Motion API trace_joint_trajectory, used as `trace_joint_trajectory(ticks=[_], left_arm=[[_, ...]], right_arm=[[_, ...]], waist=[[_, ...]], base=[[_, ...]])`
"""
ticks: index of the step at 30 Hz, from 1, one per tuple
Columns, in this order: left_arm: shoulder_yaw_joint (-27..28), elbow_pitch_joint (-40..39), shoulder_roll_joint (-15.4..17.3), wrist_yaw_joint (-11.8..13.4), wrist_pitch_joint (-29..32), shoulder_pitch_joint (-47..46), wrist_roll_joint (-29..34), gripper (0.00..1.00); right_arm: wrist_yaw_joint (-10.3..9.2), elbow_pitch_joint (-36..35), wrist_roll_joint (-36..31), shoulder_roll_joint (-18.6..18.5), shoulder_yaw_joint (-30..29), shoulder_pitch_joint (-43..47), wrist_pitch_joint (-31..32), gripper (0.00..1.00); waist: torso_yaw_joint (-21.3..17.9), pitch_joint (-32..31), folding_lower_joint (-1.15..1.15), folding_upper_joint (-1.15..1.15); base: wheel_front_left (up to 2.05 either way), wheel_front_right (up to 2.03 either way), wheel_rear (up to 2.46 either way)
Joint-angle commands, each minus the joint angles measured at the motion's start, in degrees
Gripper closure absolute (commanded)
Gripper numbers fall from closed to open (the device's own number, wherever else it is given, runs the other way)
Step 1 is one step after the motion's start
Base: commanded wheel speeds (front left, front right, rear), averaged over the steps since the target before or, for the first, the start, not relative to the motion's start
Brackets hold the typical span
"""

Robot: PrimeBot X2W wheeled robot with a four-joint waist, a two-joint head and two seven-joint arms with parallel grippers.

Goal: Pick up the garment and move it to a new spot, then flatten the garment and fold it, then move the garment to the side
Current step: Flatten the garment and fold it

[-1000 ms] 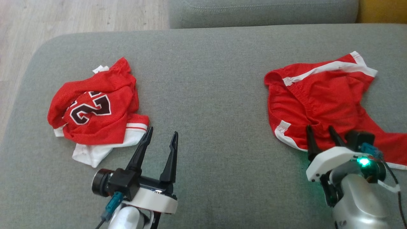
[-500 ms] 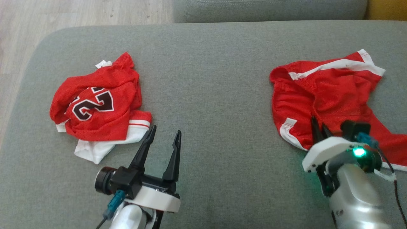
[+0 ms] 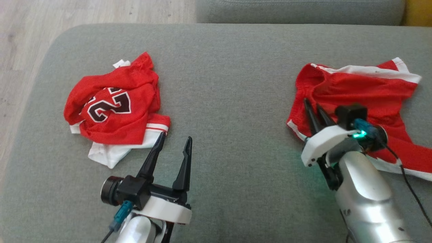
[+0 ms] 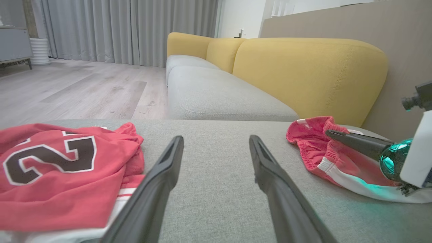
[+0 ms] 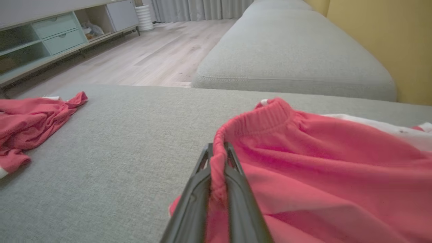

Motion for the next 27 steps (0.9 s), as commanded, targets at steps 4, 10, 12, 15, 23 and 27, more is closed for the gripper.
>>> trace_joint_trajectory(ticks=[4,10,12,15,23,27], left_arm=[[1.4,-2.0,-0.1,0.3,-0.4,-2.5,-0.3,0.00],[1.8,-1.9,-0.1,0.3,-0.4,-3.0,0.1,0.00],[2.1,-2.0,-0.1,-0.1,-0.4,-3.3,0.4,0.00],[2.4,-2.0,-0.1,-0.6,-0.4,-3.7,0.6,0.00],[3.1,-1.0,0.0,-1.7,-0.4,-5.0,2.3,0.00],[3.1,-0.2,0.0,-2.5,-0.4,-5.6,2.7,0.00]], right_arm=[[-0.05,-1.9,-1.3,-0.1,3.9,-3.7,0.6,1.00],[-0.05,-1.8,-0.4,-0.1,9.7,-4.0,0.3,0.00],[-0.05,-2.6,0.7,-0.1,10.0,-3.1,-1.1,0.00],[-0.05,-4.1,2.0,-0.1,9.4,-1.0,-3.5,0.00],[-0.05,-13.6,0.5,-0.1,0.0,7.7,-6.5,0.00],[-0.05,-20.0,-2.5,-0.1,-5.5,12.6,-6.6,0.00]], waist=[[1.0,0.8,0.00,0.00],[0.2,1.6,0.00,0.00],[-0.9,1.5,0.00,0.00],[-2.9,1.0,0.00,0.00],[-9.5,-0.5,0.00,0.00],[-12.7,-1.0,0.00,0.00]], base=[[0.00,0.00,0.00],[0.00,0.00,0.00],[0.00,0.00,0.00],[0.00,0.00,0.00],[0.00,0.00,0.00],[0.00,0.00,0.00]])
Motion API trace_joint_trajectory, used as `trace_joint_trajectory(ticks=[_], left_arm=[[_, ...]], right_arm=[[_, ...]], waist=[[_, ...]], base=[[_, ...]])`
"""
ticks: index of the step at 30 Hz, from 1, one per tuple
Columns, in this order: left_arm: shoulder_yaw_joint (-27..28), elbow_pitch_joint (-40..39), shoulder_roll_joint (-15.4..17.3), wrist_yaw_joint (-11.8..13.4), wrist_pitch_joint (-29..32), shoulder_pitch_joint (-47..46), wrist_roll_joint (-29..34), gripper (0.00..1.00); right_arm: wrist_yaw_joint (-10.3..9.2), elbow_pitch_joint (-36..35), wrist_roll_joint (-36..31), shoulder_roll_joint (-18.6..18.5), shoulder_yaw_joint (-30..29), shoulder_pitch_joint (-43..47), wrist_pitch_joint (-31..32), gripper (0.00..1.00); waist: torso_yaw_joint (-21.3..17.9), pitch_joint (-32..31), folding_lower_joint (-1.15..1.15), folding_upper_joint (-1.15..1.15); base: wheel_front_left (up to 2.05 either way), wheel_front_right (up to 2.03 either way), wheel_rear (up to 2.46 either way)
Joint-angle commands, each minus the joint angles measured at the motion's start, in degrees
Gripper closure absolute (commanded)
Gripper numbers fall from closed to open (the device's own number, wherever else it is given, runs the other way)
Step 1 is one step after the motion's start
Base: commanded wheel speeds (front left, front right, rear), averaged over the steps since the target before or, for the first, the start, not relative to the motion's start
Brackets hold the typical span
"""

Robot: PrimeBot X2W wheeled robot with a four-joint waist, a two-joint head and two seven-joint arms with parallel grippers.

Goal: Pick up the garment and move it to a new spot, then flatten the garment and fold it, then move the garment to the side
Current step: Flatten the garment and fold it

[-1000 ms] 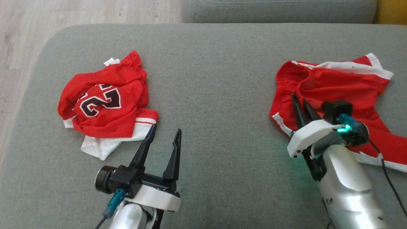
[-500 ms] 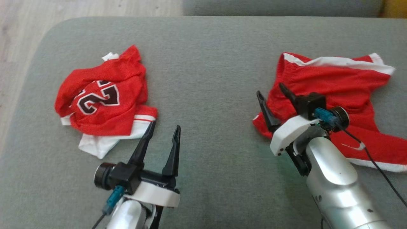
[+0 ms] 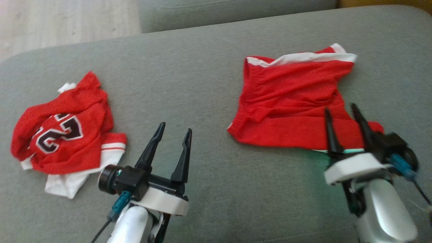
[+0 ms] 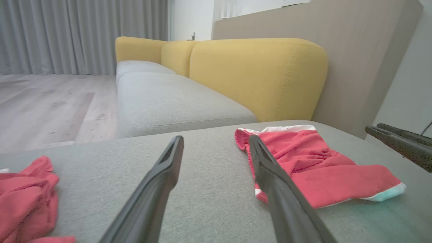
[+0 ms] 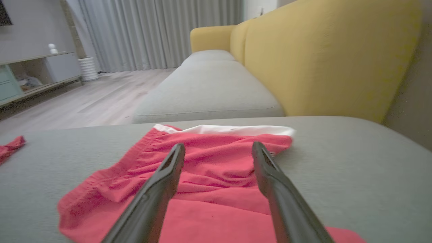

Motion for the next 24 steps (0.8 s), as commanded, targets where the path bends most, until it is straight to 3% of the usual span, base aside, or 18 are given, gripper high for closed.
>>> trace_joint_trajectory(ticks=[1,12,24], left_arm=[[1.1,-0.6,0.0,-1.0,-0.4,-3.4,0.7,0.00],[-1.3,3.9,0.6,-2.6,-0.4,-5.1,2.0,0.00],[-13.0,16.7,7.1,-3.8,4.9,-17.4,6.9,0.00]], right_arm=[[-0.05,-4.6,-1.6,0.2,-2.6,2.6,-0.7,0.00],[-0.05,-7.9,2.9,0.2,-5.7,8.0,-0.7,0.00],[-0.05,-8.8,5.8,0.2,-4.0,6.2,-0.7,0.00]], waist=[[-3.3,-0.9,0.01,0.00],[-7.8,0.4,0.01,0.00],[-11.1,5.5,0.01,0.00]], base=[[0.00,0.00,0.00],[0.00,0.00,0.00],[0.00,0.00,0.00]])
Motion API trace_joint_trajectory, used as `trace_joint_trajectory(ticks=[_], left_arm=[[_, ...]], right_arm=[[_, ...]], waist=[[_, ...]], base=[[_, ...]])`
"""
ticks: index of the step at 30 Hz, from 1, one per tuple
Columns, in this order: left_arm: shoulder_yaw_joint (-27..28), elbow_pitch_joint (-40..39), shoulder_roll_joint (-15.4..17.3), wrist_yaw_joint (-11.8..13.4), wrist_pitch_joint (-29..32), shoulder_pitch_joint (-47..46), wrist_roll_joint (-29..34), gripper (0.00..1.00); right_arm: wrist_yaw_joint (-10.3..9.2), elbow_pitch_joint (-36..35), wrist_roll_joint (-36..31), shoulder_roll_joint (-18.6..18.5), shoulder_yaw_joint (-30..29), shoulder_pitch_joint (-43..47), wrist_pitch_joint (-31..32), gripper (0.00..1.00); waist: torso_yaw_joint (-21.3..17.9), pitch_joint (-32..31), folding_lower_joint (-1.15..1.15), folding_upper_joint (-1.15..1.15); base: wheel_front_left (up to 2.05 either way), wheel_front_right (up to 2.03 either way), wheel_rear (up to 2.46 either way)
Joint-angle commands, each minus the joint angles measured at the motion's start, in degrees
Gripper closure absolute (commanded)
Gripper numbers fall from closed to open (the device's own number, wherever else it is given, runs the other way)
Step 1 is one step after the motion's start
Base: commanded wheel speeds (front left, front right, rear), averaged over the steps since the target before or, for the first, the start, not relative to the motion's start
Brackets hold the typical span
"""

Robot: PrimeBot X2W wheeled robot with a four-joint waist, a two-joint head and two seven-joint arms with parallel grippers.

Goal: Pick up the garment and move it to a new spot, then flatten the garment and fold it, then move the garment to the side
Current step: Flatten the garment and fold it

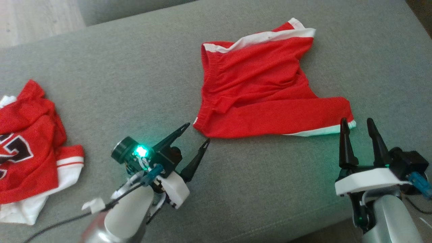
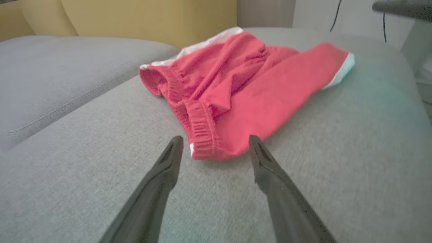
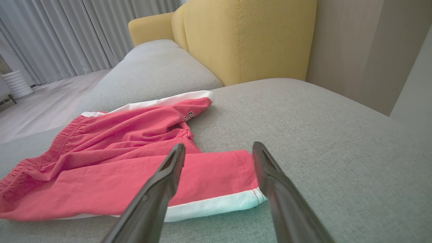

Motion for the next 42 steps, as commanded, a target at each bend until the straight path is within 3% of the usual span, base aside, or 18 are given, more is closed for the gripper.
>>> trace_joint_trajectory(ticks=[1,8,26,27,28,29,35,42], left_arm=[[0.2,-0.2,1.9,-0.2,0.2,-3.1,0.8,0.00],[-5.5,5.5,5.3,-0.2,-1.8,-9.7,3.0,0.00],[-10.5,11.7,2.4,-0.1,-5.3,-16.3,3.8,0.00],[-10.9,11.8,2.3,-0.1,-5.4,-16.2,3.5,0.68],[-10.9,11.8,2.3,-0.1,-5.4,-16.2,3.5,0.68],[-11.4,11.9,2.3,-0.2,-5.4,-16.2,3.3,1.00],[-11.8,10.8,2.3,-0.2,-5.4,-16.0,0.9,1.00],[-11.8,8.1,2.2,-0.2,-5.5,-14.0,-1.0,1.00]], right_arm=[[-0.05,-2.0,0.6,-0.3,1.5,-1.7,-0.6,0.00],[-0.05,-2.1,1.8,-0.3,2.4,-2.6,-0.6,0.00],[-0.05,-1.5,3.0,-0.3,2.6,-3.9,-0.6,0.00],[-0.05,-1.3,3.1,-0.3,2.6,-3.9,-0.6,0.00],[-0.05,-1.3,3.1,-0.3,2.6,-3.9,-0.6,0.00],[-0.05,-1.1,3.1,-0.3,2.7,-4.0,-0.6,0.00],[-0.05,0.8,1.9,-0.3,1.4,-4.3,-0.6,0.00],[-0.05,9.6,-0.4,-0.3,-1.7,-6.9,0.7,0.00]], waist=[[-0.9,1.0,-0.01,0.00],[-2.5,3.3,-0.01,0.00],[-3.5,5.9,-0.01,0.00],[-3.5,5.9,-0.01,0.00],[-3.5,5.9,-0.01,0.00],[-3.5,5.9,-0.01,0.00],[-2.5,4.9,-0.01,0.00],[-0.9,3.7,-0.01,0.00]], base=[[0.00,0.00,0.00],[0.00,0.00,0.00],[0.00,0.00,0.00],[0.00,0.00,0.00],[0.00,0.00,0.00],[0.00,0.00,0.00],[0.00,0.00,0.00],[0.00,0.00,0.00]])
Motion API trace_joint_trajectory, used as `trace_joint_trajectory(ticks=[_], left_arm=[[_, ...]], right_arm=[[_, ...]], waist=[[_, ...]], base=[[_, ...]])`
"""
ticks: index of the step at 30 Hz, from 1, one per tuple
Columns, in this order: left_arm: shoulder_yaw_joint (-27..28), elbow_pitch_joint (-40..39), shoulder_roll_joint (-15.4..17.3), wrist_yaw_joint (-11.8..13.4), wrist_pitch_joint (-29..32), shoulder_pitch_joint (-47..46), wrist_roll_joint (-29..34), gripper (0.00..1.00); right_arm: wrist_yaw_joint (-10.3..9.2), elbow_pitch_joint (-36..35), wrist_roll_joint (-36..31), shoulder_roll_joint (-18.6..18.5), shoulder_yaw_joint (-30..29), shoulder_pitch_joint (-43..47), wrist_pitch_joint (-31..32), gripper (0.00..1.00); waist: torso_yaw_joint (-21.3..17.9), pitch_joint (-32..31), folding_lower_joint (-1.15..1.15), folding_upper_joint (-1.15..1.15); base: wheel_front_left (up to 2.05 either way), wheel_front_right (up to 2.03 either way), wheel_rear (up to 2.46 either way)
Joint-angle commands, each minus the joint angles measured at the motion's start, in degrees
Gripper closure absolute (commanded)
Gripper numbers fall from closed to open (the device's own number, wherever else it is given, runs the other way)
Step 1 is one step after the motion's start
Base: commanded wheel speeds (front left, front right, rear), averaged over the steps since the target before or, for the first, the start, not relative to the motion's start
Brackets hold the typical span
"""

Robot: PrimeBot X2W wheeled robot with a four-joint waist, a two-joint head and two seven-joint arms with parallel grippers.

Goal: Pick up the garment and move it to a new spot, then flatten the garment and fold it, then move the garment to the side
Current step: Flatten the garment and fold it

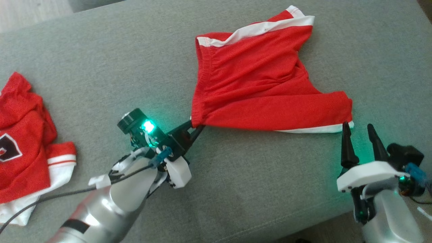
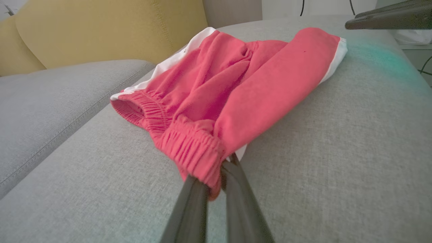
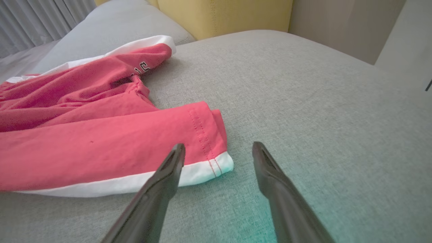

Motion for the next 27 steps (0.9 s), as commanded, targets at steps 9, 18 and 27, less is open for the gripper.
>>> trace_joint_trajectory(ticks=[9,18,27], left_arm=[[-0.4,-3.7,0.3,0.2,0.2,0.6,-0.9,1.00],[-1.1,-4.7,0.1,0.3,0.6,0.7,-1.6,1.00],[-1.6,-5.1,0.8,0.3,1.4,0.8,-2.6,1.00]], right_arm=[[-0.04,6.2,-3.4,-0.3,-2.5,-5.8,2.2,0.00],[-0.04,10.3,-4.6,-0.3,-2.4,-7.6,2.2,0.00],[-0.04,13.8,-4.2,-0.3,-1.1,-9.1,1.1,1.00]], waist=[[1.9,0.5,0.00,0.00],[1.9,0.2,0.00,0.00],[1.7,-0.3,0.00,0.00]], base=[[0.00,0.00,0.00],[0.00,0.00,0.00],[0.00,0.00,0.00]])
